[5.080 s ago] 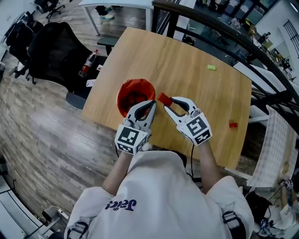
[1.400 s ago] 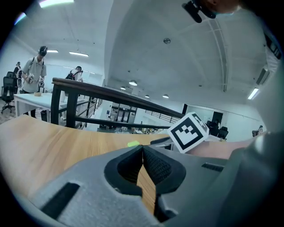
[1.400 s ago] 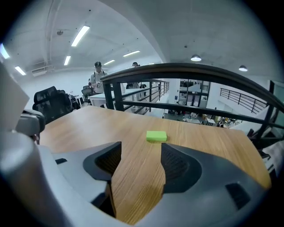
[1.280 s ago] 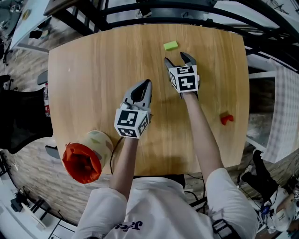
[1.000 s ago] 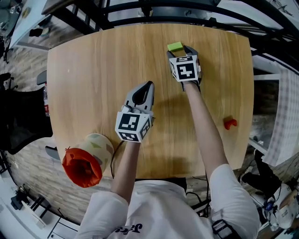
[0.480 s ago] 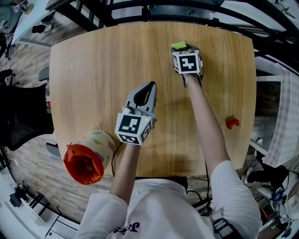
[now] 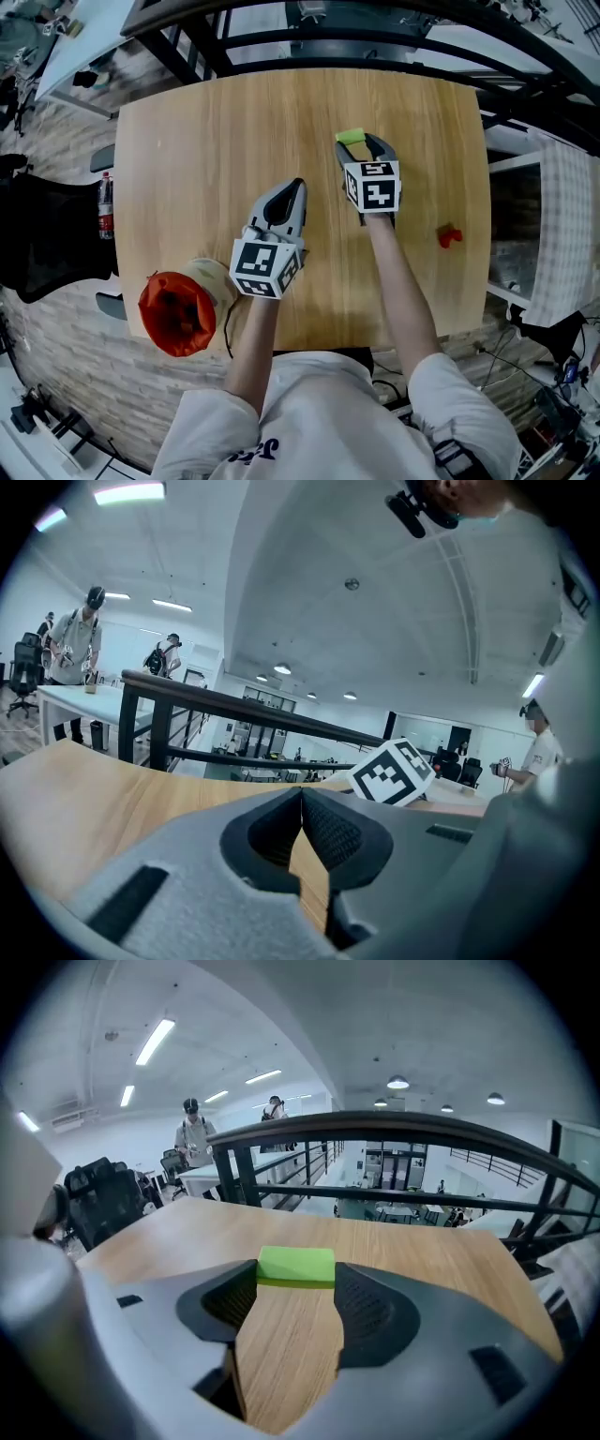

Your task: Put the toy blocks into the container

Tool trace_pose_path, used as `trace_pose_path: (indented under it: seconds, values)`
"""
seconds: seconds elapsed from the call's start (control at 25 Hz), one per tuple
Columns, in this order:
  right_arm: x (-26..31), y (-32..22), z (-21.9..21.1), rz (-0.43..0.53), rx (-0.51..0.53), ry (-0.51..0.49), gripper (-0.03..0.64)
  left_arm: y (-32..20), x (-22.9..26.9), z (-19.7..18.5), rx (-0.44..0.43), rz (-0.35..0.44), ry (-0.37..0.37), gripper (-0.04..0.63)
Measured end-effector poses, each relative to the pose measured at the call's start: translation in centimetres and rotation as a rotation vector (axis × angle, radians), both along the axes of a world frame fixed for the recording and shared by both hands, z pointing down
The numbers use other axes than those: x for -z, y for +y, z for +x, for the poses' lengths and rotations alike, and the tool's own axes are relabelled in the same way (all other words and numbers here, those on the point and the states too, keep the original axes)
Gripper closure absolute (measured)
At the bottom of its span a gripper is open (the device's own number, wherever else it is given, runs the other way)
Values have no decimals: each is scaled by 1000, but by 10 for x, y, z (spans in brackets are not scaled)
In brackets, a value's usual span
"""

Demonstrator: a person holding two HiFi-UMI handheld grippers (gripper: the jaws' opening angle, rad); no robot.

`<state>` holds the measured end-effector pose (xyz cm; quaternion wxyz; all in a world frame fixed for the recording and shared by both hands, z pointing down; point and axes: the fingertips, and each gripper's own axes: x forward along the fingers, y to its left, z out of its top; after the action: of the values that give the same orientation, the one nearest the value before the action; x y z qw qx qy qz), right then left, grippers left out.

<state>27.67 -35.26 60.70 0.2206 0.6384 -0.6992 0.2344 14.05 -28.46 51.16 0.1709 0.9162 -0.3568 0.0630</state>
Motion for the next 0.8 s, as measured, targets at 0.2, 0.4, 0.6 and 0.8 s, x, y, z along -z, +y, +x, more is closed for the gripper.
trace_pose_path:
  seconds: [0.2,0.4,0.6,0.8]
  values:
    - [47,61,-22,61,-19,-69,353,32,29,-14,6,9,34,581]
    - [101,109,-44,130,-34,-93,353,61,64,-24,-19,59,54,581]
    - [148,144,-69,203,-25,-71,353,88,96,-45,-39,117,56,581]
    - [183,169,-106,261,20,-69,353,109,123,-73,-36,169,59,581]
